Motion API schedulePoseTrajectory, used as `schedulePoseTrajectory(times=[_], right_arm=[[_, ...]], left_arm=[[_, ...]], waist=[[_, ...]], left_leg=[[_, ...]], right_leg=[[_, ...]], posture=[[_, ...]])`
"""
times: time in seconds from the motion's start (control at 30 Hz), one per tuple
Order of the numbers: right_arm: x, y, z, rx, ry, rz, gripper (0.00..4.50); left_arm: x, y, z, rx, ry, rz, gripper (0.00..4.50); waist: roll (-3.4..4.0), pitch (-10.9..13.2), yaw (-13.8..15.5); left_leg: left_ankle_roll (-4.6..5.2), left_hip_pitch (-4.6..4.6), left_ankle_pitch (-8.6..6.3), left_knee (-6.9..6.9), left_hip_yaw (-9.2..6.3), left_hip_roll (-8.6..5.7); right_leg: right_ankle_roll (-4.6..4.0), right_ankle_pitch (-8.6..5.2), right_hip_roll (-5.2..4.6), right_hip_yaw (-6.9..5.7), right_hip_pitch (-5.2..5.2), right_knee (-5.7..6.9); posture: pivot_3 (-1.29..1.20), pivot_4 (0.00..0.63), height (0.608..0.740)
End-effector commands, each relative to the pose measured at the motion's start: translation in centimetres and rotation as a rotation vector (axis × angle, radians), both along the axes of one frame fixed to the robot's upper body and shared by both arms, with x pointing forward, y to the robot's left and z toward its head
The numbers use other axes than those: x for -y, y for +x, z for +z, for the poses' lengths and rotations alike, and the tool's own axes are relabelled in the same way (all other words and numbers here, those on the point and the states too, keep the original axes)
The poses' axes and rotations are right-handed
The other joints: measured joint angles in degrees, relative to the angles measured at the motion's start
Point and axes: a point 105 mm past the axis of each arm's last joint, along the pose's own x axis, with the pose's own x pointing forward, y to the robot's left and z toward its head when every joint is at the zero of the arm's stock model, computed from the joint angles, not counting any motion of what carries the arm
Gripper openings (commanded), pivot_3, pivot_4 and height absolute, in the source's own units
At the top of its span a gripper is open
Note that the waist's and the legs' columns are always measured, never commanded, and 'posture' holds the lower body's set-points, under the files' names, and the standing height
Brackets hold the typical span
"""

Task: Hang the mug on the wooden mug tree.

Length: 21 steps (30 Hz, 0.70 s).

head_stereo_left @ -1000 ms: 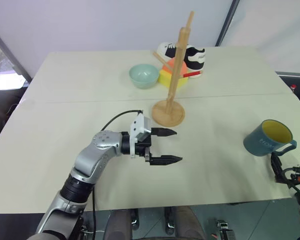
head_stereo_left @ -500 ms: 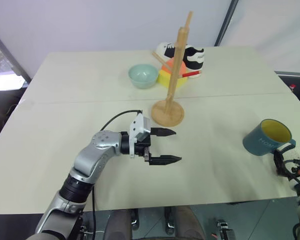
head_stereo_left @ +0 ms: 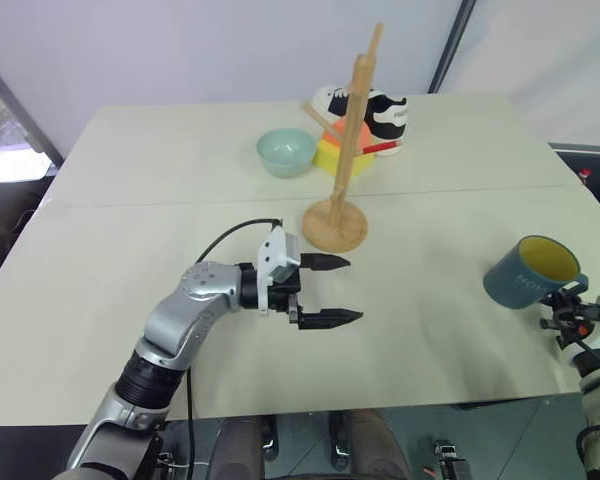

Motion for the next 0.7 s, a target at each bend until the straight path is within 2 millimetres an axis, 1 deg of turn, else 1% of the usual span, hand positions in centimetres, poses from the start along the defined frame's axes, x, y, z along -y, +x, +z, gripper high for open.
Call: schedulePoseTrajectory(times=[0.03,0.07,0.17,0.23,0.27,0.3,0.4,0.47,0.6,0.67,0.7], right_arm=[[-0.9,0.3,1.8,0.059,-0.008,0.056,0.06],[-1.5,0.4,2.2,0.053,-0.033,0.091,0.06],[-4.7,1.4,3.7,0.028,-0.157,0.259,0.06],[-8.7,2.8,6.7,0.065,-0.293,0.447,0.06],[-9.9,3.1,7.6,0.077,-0.334,0.500,0.06],[-11.3,3.7,9.0,0.101,-0.377,0.566,0.06],[-14.4,5.6,12.2,0.142,-0.492,0.723,0.06],[-15.6,6.8,13.3,0.157,-0.537,0.791,0.06],[-16.6,8.5,14.5,0.176,-0.582,0.856,0.06],[-16.9,10.0,15.4,0.196,-0.606,0.884,0.06],[-17.1,10.9,16.1,0.210,-0.618,0.898,0.06]], left_arm=[[-0.1,-0.2,1.1,0.039,-0.028,0.000,4.50],[-0.3,0.0,1.0,0.039,-0.027,0.012,4.50],[-1.3,1.1,1.2,0.049,-0.029,0.071,4.50],[-2.7,2.3,1.6,0.064,-0.040,0.140,4.50],[-3.1,2.7,1.8,0.069,-0.044,0.160,4.50],[-3.7,3.1,2.0,0.079,-0.047,0.183,4.50],[-5.1,4.1,3.1,0.104,-0.074,0.238,4.50],[-5.8,4.4,4.0,0.110,-0.112,0.265,4.50],[-6.4,4.7,5.3,0.114,-0.165,0.292,4.50],[-7.1,4.7,6.1,0.121,-0.195,0.317,4.50],[-7.6,4.6,6.4,0.125,-0.209,0.336,4.50]], waist=[[0.01,0.0,0.0],[0.01,0.0,0.0],[0.03,0.0,-0.2],[0.05,0.0,-0.4],[0.07,0.0,-0.5],[0.05,0.0,-0.5],[-0.06,0.1,-0.3],[-0.15,0.1,0.0],[-0.19,0.1,0.4],[-0.22,0.2,0.2],[-0.22,0.2,0.2]], left_leg=[[0.00,0.00,0.00,0.00,0.00,0.00],[0.00,0.00,0.00,0.00,0.00,0.00],[0.00,0.00,0.00,0.00,0.00,0.00],[0.00,0.01,0.00,0.00,0.01,0.00],[0.00,0.03,0.00,0.00,0.00,-0.01],[0.00,0.06,0.00,0.00,0.01,-0.01],[0.00,0.15,0.00,-0.01,-0.13,-0.01],[-0.01,0.20,0.00,-0.01,-0.14,-0.01],[-0.01,0.16,0.00,0.00,-0.11,-0.02],[0.03,-0.19,0.00,0.05,-0.05,-0.09],[0.26,-0.28,0.00,0.09,0.11,-0.11]], right_leg=[[0.00,0.00,0.00,0.00,0.00,0.00],[0.00,0.00,0.00,0.00,0.00,0.00],[0.00,0.00,-0.02,0.01,-0.02,0.02],[0.01,0.00,0.00,0.06,-0.06,0.04],[0.06,-0.03,0.00,0.07,-0.09,0.07],[0.14,-0.07,0.01,0.08,-0.14,0.08],[0.08,-0.02,0.05,0.01,-0.16,0.08],[0.00,0.03,0.04,-0.01,-0.37,0.05],[-0.15,0.12,-0.06,-0.07,-0.31,0.00],[-0.15,0.12,-0.07,-0.06,-0.32,0.00],[-0.10,0.13,-0.05,0.04,-0.44,0.01]], posture=[[0.00,0.150,0.721],[0.00,0.150,0.721],[0.00,0.150,0.721],[0.00,0.150,0.721],[0.00,0.150,0.721],[0.00,0.150,0.721],[0.00,0.150,0.721],[0.00,0.150,0.721],[0.00,0.150,0.721],[0.00,0.150,0.721],[0.00,0.150,0.721]])
